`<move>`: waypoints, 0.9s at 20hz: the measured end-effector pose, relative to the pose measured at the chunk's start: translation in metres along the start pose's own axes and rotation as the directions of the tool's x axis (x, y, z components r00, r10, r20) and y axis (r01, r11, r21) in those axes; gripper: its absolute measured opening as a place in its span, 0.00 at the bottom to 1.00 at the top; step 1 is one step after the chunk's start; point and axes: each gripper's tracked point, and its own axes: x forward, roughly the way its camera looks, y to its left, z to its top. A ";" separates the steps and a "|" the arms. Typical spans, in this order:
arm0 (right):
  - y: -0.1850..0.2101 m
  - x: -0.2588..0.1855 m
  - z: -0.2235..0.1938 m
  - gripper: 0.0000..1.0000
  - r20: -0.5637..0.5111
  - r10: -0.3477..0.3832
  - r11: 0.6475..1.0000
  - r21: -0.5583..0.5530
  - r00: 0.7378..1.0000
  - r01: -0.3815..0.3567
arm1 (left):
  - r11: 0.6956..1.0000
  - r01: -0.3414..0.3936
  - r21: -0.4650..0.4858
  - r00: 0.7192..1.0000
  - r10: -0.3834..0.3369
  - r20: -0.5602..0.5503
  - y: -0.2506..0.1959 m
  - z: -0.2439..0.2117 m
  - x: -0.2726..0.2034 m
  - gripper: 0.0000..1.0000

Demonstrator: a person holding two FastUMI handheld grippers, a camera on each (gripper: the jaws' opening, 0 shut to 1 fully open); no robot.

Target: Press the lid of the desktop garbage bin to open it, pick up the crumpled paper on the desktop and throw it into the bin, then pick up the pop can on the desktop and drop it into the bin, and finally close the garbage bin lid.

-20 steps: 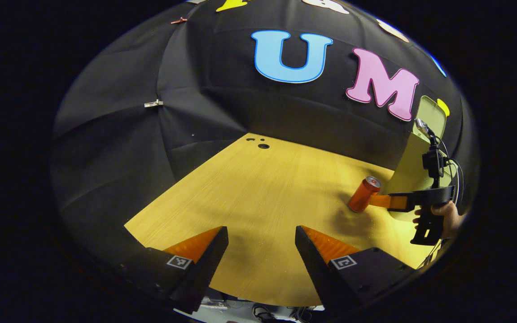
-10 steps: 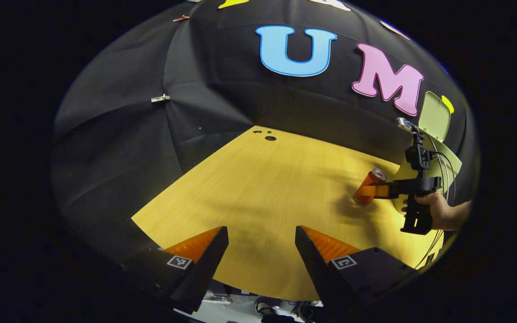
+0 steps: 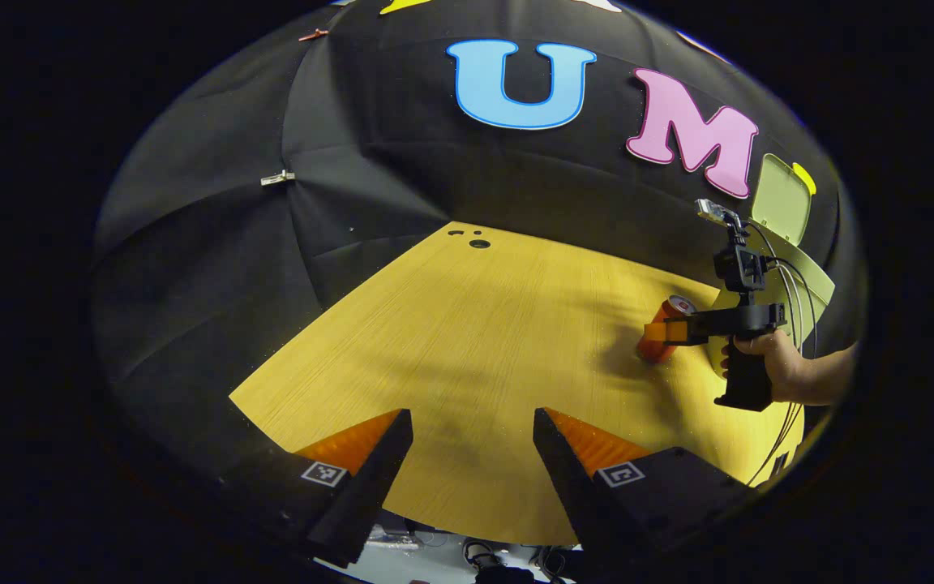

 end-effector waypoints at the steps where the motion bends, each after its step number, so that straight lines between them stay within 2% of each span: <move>1: 0.000 -0.003 0.003 0.83 0.005 0.003 1.000 0.000 1.000 -0.003 | 1.000 0.004 0.006 1.000 -0.004 0.002 -0.001 0.001 0.002 0.96; 11: 0.008 -0.091 0.059 0.83 0.148 0.044 0.996 -0.089 0.988 -0.031 | 0.996 0.083 0.016 0.996 -0.084 0.037 -0.021 0.000 0.006 0.96; 18: 0.002 -0.178 0.119 0.83 0.317 0.035 0.996 -0.092 0.948 -0.006 | 0.986 0.158 0.060 0.986 -0.161 0.043 -0.028 -0.011 -0.005 0.96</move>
